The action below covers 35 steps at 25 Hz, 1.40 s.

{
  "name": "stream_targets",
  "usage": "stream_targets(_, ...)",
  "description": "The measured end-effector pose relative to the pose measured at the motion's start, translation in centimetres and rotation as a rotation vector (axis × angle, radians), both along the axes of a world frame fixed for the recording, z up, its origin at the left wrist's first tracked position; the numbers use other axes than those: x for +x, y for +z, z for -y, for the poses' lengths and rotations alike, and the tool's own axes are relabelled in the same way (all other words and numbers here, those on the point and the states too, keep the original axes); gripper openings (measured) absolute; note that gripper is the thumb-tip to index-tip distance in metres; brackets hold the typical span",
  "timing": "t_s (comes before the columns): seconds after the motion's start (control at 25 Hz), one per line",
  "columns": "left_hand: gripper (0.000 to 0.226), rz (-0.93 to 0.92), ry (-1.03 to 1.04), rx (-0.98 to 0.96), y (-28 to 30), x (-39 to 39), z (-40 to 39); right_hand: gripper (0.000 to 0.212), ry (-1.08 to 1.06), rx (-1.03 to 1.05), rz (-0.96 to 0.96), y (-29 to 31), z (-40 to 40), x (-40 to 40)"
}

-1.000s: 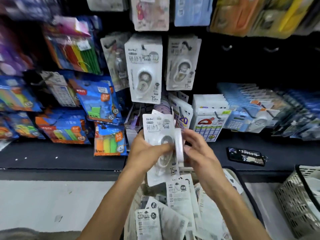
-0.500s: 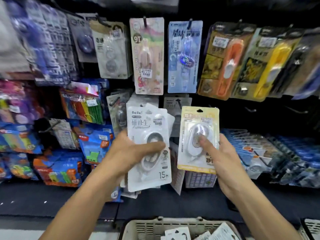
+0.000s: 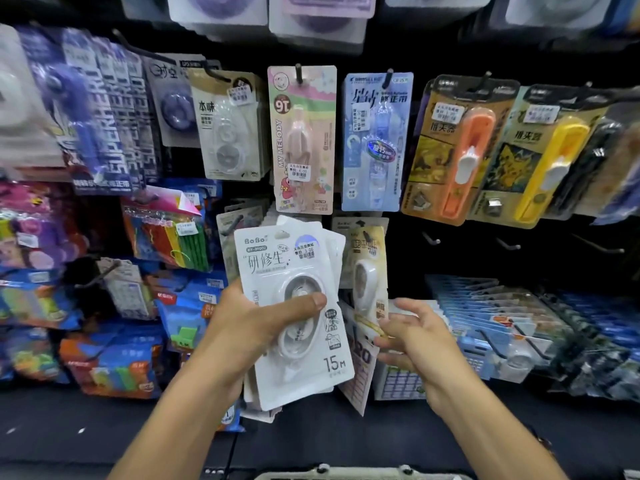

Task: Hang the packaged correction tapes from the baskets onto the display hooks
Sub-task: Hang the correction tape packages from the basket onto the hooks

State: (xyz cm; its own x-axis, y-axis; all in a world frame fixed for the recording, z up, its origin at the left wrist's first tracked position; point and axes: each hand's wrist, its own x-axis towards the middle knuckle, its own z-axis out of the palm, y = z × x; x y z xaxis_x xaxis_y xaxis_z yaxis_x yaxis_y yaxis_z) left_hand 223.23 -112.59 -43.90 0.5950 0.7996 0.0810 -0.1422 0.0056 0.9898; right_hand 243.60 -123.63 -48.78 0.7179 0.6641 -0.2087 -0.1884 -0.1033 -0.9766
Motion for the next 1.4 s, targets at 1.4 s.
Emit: stream_targets(1.4, 0.068, 0.068, -0.076, -0.114, -1.5, 2.6, 2.5, 0.024, 0.316, 0.225, 0.273, 2.0, 3.7, -6.2)
